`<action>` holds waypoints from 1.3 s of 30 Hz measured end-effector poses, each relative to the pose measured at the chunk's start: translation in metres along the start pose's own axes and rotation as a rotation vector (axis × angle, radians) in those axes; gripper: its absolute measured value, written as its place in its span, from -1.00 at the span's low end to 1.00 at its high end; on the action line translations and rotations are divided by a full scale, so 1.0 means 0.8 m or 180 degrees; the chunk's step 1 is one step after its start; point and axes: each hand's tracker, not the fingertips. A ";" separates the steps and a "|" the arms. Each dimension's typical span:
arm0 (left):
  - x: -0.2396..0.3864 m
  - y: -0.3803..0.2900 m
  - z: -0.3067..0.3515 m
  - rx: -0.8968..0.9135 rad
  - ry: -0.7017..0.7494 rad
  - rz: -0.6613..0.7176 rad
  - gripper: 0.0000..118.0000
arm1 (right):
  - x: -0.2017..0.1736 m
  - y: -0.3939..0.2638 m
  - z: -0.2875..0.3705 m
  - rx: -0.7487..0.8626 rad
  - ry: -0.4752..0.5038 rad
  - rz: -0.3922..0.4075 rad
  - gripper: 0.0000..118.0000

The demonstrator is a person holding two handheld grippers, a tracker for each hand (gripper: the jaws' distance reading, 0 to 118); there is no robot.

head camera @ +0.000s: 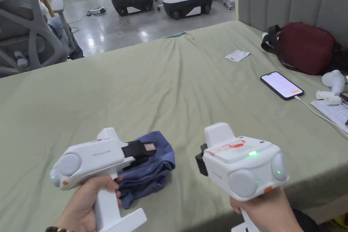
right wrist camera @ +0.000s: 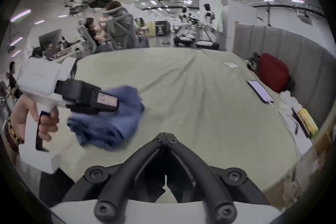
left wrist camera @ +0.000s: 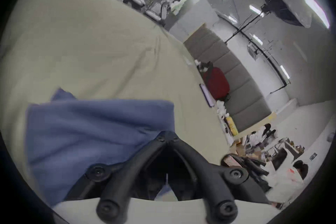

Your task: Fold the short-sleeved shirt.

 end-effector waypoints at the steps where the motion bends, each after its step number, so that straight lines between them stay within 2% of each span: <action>1: -0.004 0.002 0.022 0.0125 -0.0016 0.0040 -1.00 | -0.009 0.015 -0.010 0.0047 0.0108 -0.0020 -1.00; 4: -0.017 0.004 0.081 0.0365 0.0053 0.0040 -1.00 | -0.039 0.058 -0.053 0.0051 0.0547 -0.0095 -1.00; 6: -0.024 -0.002 0.111 0.0420 0.0230 0.0045 -1.00 | -0.053 0.073 -0.088 -0.0070 0.0908 -0.0258 -1.00; 8: -0.032 -0.011 0.135 0.0465 0.0277 0.0103 -1.00 | -0.063 0.074 -0.124 -0.0346 0.0927 -0.0323 -1.00; 10: -0.045 -0.019 0.153 0.0492 0.0283 0.0198 -0.98 | -0.066 0.059 -0.157 -0.0541 0.0646 -0.0146 -1.00; 11: -0.058 -0.017 0.153 0.0508 0.0283 0.0262 -0.84 | -0.064 0.048 -0.173 -0.0586 0.0493 -0.0105 -1.00; 12: -0.063 -0.020 0.156 0.0508 0.0281 0.0269 -0.57 | -0.061 0.036 -0.188 -0.0609 0.0425 -0.0127 -1.00; 13: -0.068 -0.022 0.154 0.0509 0.0304 0.0283 0.04 | -0.058 0.026 -0.199 -0.0643 0.0410 -0.0139 -1.00; 14: -0.071 -0.023 0.149 0.0493 0.0337 0.0275 0.55 | -0.056 0.020 -0.199 -0.0572 0.0464 -0.0117 -1.00; 15: -0.080 -0.020 0.139 0.0441 0.0427 0.0298 0.96 | -0.054 0.021 -0.194 -0.0472 0.0497 -0.0090 -1.00; 16: -0.084 -0.020 0.128 0.0375 0.0505 0.0352 1.00 | -0.053 0.024 -0.188 -0.0505 0.0499 -0.0117 -1.00; 18: -0.091 -0.019 0.110 0.0421 0.0360 0.0439 0.84 | -0.056 0.028 -0.187 -0.0532 0.0495 -0.0013 -1.00; 21: -0.094 -0.014 0.062 0.0248 0.0207 0.0710 0.77 | -0.060 0.024 -0.185 -0.0493 0.0457 0.0037 -1.00; 22: -0.095 -0.014 0.047 0.0230 0.0231 0.0727 0.63 | -0.060 0.023 -0.183 -0.0471 0.0453 0.0054 -1.00; 24: -0.097 -0.013 0.017 0.0160 0.0268 0.0709 0.12 | -0.060 0.021 -0.182 -0.0456 0.0447 0.0055 -1.00; 25: -0.096 -0.013 0.002 0.0092 0.0327 0.0710 -0.06 | -0.059 0.021 -0.182 -0.0451 0.0453 0.0049 -1.00; 27: -0.092 -0.017 -0.009 0.0180 0.0571 0.0595 -0.11 | -0.057 0.020 -0.183 -0.0475 0.0431 0.0013 -1.00; 28: -0.092 -0.016 -0.007 0.0168 0.0491 0.0525 -0.27 | -0.055 0.021 -0.184 -0.0476 0.0445 -0.0008 -1.00; 33: -0.104 0.000 0.036 0.0078 0.0343 0.0471 -0.38 | -0.070 0.044 -0.158 -0.0389 0.0495 0.0007 -1.00; 36: -0.128 0.022 0.082 0.0044 0.0371 0.0369 -0.38 | -0.107 0.065 -0.131 -0.0020 0.0243 0.0255 -1.00; 39: -0.175 0.046 0.147 0.0052 0.0487 0.0347 -0.38 | -0.155 0.091 -0.120 0.0291 0.0287 0.0373 -1.00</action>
